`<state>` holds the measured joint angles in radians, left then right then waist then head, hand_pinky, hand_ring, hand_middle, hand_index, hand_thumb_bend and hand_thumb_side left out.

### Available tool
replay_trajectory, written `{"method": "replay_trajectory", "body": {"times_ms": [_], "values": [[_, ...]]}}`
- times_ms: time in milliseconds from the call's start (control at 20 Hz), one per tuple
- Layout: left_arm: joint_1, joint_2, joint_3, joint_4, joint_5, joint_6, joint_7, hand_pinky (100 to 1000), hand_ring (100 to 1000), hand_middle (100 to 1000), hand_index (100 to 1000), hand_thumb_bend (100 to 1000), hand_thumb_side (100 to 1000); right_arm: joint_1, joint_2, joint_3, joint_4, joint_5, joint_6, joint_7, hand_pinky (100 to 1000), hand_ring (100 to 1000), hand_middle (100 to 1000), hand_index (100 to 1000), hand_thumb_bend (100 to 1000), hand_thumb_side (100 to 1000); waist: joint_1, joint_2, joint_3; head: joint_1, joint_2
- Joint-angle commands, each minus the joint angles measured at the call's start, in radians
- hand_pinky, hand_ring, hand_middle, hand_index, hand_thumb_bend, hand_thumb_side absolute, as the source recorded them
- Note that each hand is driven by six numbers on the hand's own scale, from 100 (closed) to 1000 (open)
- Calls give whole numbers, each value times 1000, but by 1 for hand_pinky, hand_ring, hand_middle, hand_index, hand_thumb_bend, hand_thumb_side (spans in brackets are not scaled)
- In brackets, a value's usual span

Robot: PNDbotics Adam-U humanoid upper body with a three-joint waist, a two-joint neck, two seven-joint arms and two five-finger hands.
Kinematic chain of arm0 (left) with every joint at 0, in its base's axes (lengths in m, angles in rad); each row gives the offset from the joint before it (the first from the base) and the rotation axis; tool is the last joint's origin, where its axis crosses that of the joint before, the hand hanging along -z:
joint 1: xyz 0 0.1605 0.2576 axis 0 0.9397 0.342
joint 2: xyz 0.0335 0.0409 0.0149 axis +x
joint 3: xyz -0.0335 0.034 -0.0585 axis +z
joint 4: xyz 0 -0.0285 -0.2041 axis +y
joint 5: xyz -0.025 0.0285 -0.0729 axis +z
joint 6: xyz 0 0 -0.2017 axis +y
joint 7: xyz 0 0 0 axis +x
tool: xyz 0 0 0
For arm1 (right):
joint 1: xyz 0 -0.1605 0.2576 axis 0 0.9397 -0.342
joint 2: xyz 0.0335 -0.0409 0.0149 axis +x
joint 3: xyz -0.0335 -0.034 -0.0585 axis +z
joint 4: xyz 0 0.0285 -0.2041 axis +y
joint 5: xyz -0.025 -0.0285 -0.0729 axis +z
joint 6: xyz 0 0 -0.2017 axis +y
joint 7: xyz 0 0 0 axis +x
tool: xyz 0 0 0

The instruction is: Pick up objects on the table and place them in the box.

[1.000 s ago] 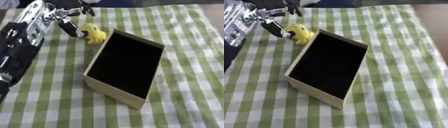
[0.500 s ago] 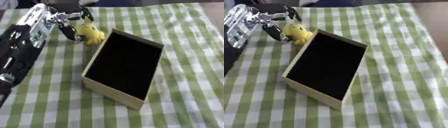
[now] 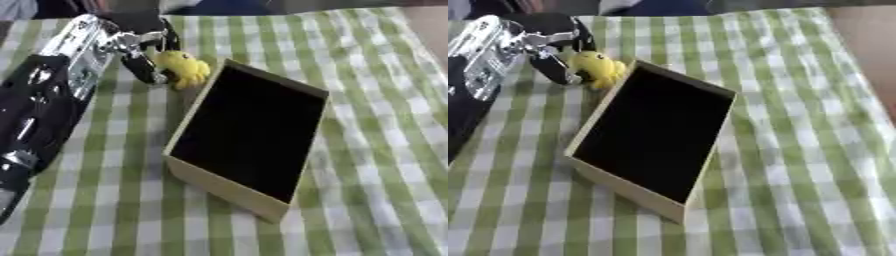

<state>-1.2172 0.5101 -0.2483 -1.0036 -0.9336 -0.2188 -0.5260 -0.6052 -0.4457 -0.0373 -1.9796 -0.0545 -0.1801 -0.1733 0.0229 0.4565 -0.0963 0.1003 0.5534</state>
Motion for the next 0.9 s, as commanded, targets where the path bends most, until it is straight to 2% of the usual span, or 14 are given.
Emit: {"method": "replay_trajectory", "body": {"times_ms": [50,400,700,900], "values": [[-16,11,8,-14,32,4,28,452,583,535,580,100,203,-3,-16,-11,-20,-2,2,-5,779,783,713,866,100,1000,-3,-27,1,2,2],[-20,24,8,-48,63,26,62,432,584,535,574,100,105,5,-15,-12,-20,0,5,-4,779,784,713,865,100,1000,-5,-42,9,-2,26],[-27,39,-6,-130,115,28,37,441,590,551,586,100,100,7,-15,-13,-20,5,5,-4,780,785,714,864,100,1000,-9,-60,20,-9,40],[-33,48,-21,-230,168,42,29,437,587,552,585,100,100,10,-16,-13,-20,9,5,-5,780,785,714,864,100,1000,-11,-72,28,-17,49]]}}
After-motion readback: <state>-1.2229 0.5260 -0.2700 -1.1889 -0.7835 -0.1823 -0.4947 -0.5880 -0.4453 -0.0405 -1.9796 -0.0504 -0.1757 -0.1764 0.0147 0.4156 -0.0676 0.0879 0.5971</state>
